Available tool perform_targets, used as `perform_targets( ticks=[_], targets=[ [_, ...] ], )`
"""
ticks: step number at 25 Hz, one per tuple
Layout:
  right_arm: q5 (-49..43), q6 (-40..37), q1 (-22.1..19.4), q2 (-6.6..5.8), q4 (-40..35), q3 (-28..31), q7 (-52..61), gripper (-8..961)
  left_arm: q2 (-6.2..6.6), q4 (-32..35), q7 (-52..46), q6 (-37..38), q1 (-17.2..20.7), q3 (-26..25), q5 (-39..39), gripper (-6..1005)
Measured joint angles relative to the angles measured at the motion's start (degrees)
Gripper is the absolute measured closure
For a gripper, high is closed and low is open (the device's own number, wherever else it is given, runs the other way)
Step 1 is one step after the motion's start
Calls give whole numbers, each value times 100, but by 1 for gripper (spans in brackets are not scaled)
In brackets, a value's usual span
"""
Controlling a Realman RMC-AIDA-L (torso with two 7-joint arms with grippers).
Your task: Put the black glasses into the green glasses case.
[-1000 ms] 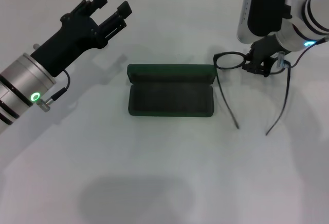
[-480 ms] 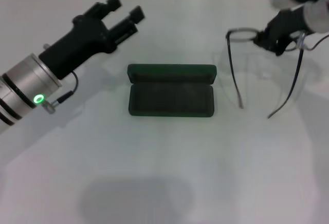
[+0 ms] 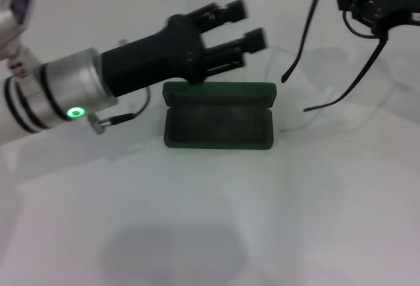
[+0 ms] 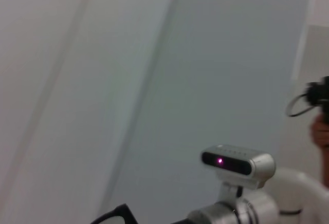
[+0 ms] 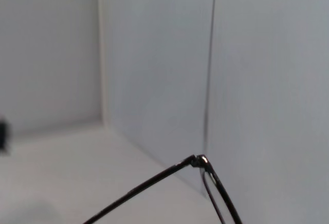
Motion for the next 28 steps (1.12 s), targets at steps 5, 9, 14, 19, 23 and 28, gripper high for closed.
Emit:
perform_targets(
  ticks=[5,9,14,19,23,28],
  targets=[
    [1170,-698,-239,-51,996,390,-1026,848,-81,12,-465,19,-543,0,397,242],
    [1256,-1050,-174,-114,1525,521,-1198,848,-144,5,-727,-26,-890,0,736,242],
    [1346,-1238,-166,-123,1640,573,-1172,848,-166,22,-785,-43,-1051,0,962,242],
    [1535,-1759,-205,-175,1712,918,-1075,848,-158,-369,-706,-591,-739,-7,929,242],
    [1767,-2400,-209,-190,1724,1387,-976,849,-136,-500,-620,-1053,-514,2,1176,242],
    [2343,-2528,-166,-70,1792,1473,-1013,849,-177,-20,-327,-1138,-716,3,2289,242]
  ],
)
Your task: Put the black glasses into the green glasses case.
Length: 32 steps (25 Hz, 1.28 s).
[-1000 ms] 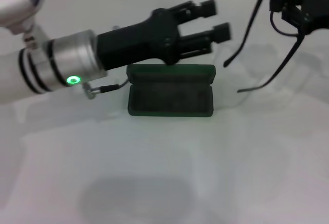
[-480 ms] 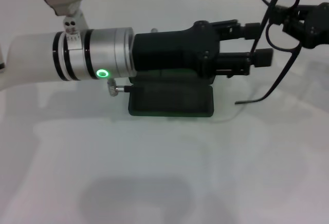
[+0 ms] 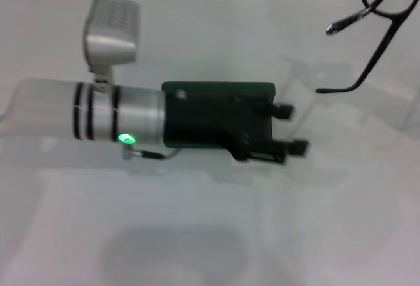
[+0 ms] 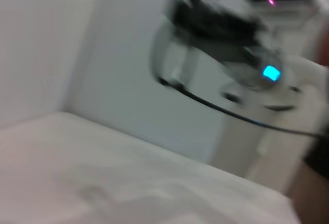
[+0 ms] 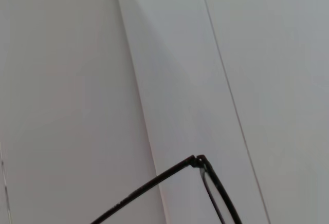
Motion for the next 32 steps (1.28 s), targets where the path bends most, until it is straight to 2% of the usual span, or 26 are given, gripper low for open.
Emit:
perform_targets(
  ticks=[5,11,20,32],
  targets=[
    [146,29,211,95,343,-33,-81,849,-3,646,383,5,-97,-13,34,242],
    [90,190,605,68,1298,-117,-385,849,4,843,604,187,-91,-20,-403,242],
    [86,471,482,84,1482,-416,-399,850,79,701,754,877,147,-20,-1087,242],
    [380,320,469,91,1692,-352,-377,852,36,577,807,999,150,-6,-1101,242]
  ],
)
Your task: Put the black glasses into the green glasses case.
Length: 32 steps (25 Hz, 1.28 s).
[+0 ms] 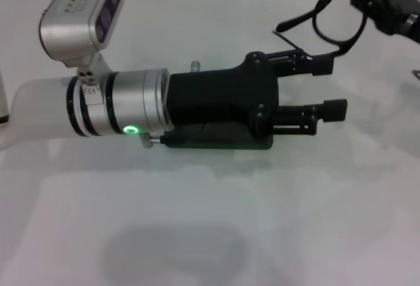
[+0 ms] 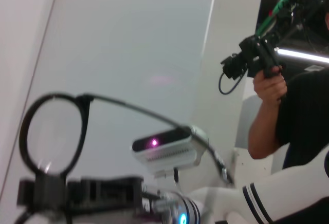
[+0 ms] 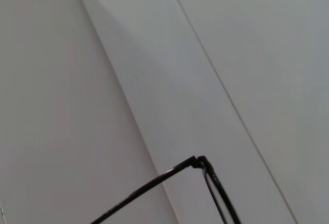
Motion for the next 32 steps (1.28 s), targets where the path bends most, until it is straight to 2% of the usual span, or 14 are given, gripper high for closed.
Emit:
perform_targets(
  ticks=[12,21,32],
  targets=[
    [183,-362,-42,-19,32,-159,185,852,-14,35,82,13,-14,3,97,242],
    [82,-271,-7,-49,289,-428,441,852,-22,50,110,179,-38,-15,-81,243],
    [-213,-221,112,-196,294,-588,1185,853,-32,51,61,108,-100,-14,-185,243]
  ],
)
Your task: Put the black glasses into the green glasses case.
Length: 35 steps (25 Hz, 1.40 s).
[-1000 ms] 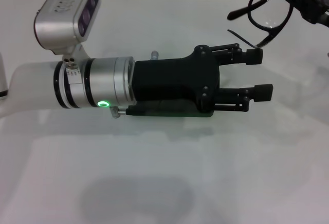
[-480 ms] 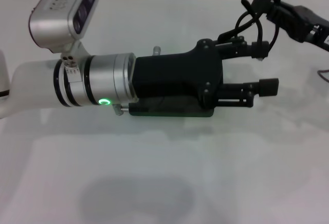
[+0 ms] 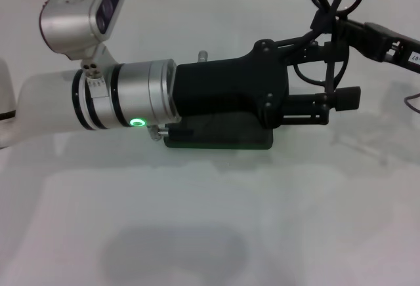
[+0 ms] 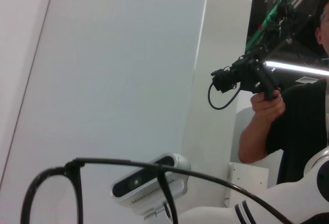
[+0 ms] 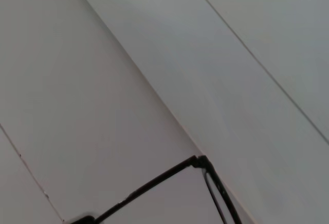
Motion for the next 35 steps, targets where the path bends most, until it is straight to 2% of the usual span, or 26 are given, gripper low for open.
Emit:
perform_targets(
  ticks=[7,16,22,27,31,35],
  targets=[
    [-353,1,137,-142,7,-64,529,853,-9,0,-265,-412,-10,0,-344,243],
    [-410,4,134,-239,-1,-89,782,853,-4,-25,-287,-545,-10,8,-327,243],
    [-390,-18,74,-398,9,124,1030,853,14,-320,-355,-558,147,10,-353,243],
    [-624,0,74,-492,17,88,1542,853,64,-493,-408,-516,314,2,-909,243],
    [-998,89,100,-498,19,88,1999,853,112,-493,-418,-327,262,9,-1082,243],
    [-1229,172,175,-463,20,81,2242,854,175,-508,-409,-41,99,15,-824,243]
  ],
)
